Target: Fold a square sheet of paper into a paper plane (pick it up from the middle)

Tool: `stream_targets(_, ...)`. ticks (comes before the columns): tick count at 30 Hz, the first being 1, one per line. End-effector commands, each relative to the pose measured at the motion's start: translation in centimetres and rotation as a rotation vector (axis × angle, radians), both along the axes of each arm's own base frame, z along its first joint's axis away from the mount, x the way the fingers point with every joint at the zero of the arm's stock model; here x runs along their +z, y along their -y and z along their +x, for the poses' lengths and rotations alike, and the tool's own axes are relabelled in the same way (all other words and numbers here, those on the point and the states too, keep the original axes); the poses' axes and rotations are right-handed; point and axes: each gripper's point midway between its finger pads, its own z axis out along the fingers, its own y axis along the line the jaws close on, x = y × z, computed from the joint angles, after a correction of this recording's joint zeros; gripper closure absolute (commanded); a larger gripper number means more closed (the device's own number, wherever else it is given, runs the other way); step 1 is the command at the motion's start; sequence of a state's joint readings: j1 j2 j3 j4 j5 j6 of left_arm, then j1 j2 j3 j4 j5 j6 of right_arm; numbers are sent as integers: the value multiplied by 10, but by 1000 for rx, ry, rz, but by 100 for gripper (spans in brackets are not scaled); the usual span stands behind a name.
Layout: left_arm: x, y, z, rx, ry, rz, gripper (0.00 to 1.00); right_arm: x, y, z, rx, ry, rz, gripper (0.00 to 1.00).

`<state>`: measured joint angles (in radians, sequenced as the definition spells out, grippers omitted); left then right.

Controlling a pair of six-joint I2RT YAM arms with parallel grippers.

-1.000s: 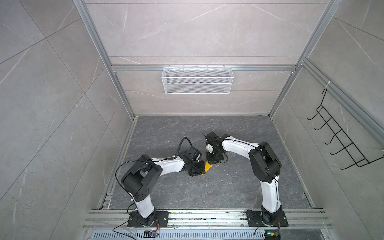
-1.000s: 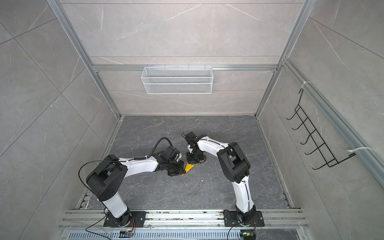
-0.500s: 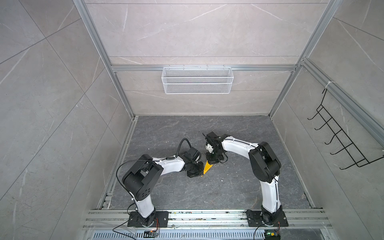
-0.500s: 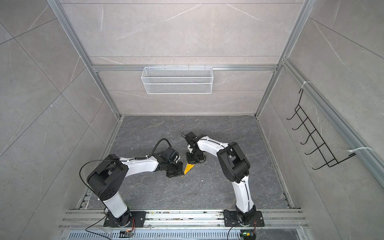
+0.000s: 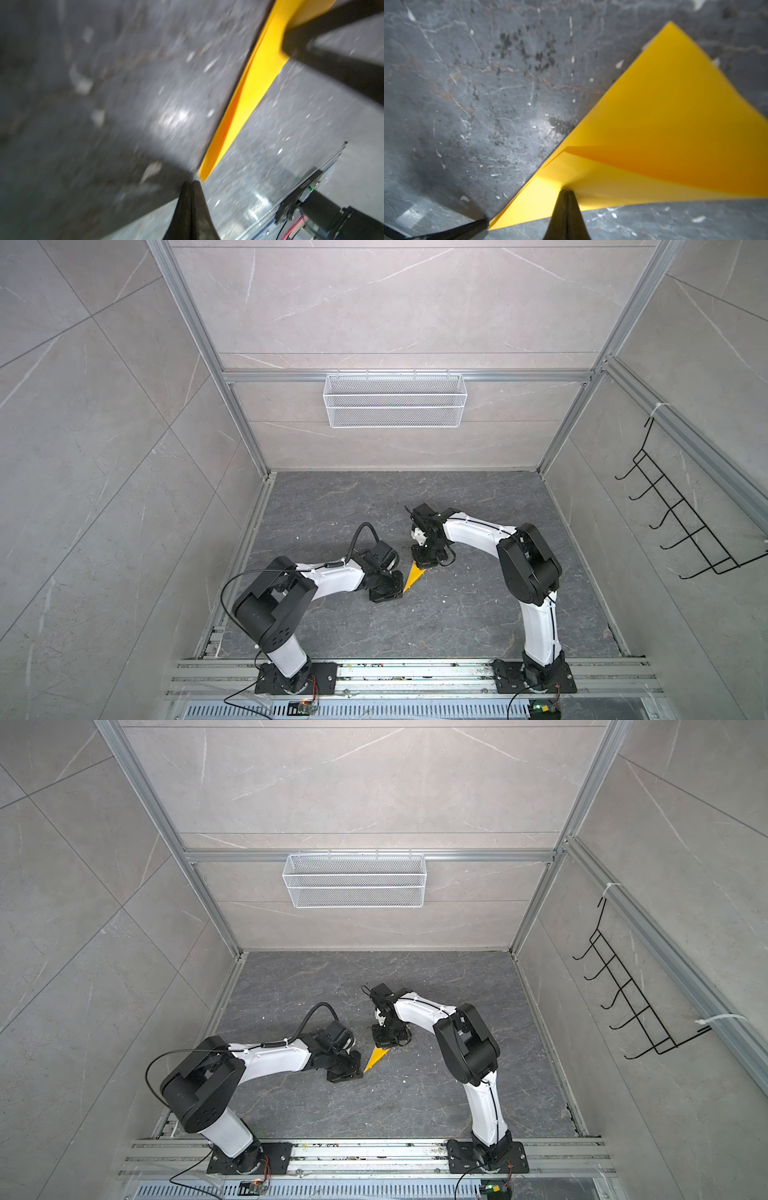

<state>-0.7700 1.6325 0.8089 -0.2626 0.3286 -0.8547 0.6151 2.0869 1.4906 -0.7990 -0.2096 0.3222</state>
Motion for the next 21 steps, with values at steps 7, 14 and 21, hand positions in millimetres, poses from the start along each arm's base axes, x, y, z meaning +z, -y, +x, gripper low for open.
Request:
stream_targets(7,54,30,39,25,190,-133,99,-46,37,-21,-32,-88,-186,94)
stream_targets(14,41,48,54,54,172,-163,100,-49,37,-23,-36,-95,-186,94)
stream_targets(21,22,55,56,57,126,-154,100,-51,38,-24,-36,-96,-189,94)
